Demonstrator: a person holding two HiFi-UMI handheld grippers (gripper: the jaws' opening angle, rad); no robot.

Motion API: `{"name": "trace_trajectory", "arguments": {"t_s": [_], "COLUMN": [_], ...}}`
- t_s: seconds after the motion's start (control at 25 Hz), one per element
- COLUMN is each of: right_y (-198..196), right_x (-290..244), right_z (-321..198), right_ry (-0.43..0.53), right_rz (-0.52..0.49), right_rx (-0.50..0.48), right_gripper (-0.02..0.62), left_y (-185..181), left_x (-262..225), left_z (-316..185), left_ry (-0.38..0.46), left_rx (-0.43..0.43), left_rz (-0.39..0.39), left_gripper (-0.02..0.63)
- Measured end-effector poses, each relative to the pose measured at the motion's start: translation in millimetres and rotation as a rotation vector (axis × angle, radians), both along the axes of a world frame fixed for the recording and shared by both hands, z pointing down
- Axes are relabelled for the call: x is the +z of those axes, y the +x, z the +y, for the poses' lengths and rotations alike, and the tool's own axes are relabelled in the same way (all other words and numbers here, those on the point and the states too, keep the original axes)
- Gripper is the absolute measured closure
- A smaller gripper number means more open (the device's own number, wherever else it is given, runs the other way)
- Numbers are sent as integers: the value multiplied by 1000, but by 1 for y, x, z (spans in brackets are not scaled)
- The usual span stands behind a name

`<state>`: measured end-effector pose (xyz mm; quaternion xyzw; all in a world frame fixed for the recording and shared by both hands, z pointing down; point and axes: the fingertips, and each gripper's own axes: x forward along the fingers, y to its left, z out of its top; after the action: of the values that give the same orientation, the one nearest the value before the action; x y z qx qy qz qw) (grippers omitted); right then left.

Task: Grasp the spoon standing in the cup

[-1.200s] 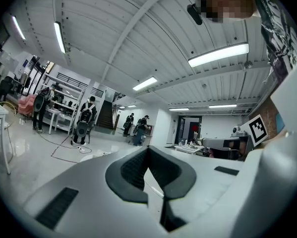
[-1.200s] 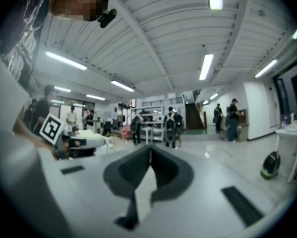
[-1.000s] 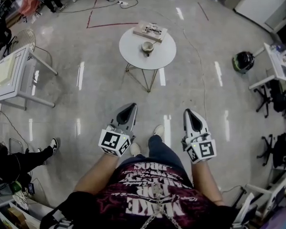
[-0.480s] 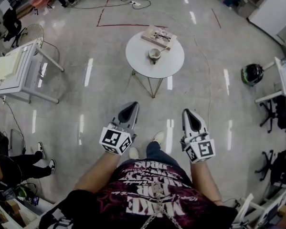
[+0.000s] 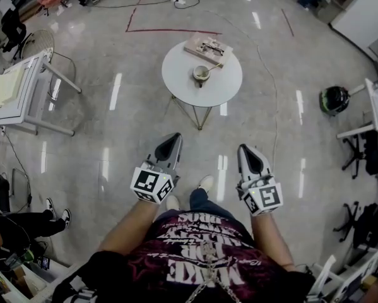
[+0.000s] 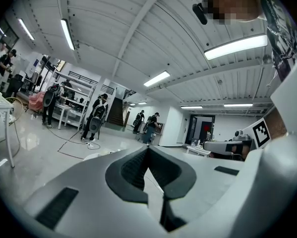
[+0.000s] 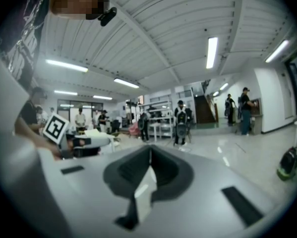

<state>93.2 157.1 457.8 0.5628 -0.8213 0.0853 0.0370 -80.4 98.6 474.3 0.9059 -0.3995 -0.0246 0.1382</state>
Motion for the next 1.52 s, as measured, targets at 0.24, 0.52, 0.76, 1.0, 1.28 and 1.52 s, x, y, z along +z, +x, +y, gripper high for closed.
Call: {"name": "trace_trajectory", "arguments": {"t_s": [0.24,0.52,0.76,1.0,1.28,1.52], "right_y": [14,28,45,63,81,67], "right_x": [-5,-9,-16,-26,-30,-22], "right_z": [-21,-36,-46,-57,-69,-74], "right_ry": [9,14,41,96,98,74], "right_rz": [1,-3,7,18,-18,-30], "right_rx": [-8,-33,-56,-94,-91,-115], "right_gripper": [563,563,563,563,563,563], "left_y": [12,28,44,65,64,51], "left_x": [-4,-10,-17,-28,-32,-31], "left_z": [-17,-30,-43,-51,-54,-56], "left_ry": [7,19,35,68,62,57], "left_rx": [-9,-32,-68,-110,-151,-167], "left_rz": [-6,-16,-17,-19,-35,-59], "left_gripper": [581,581,581,581,581,581]}}
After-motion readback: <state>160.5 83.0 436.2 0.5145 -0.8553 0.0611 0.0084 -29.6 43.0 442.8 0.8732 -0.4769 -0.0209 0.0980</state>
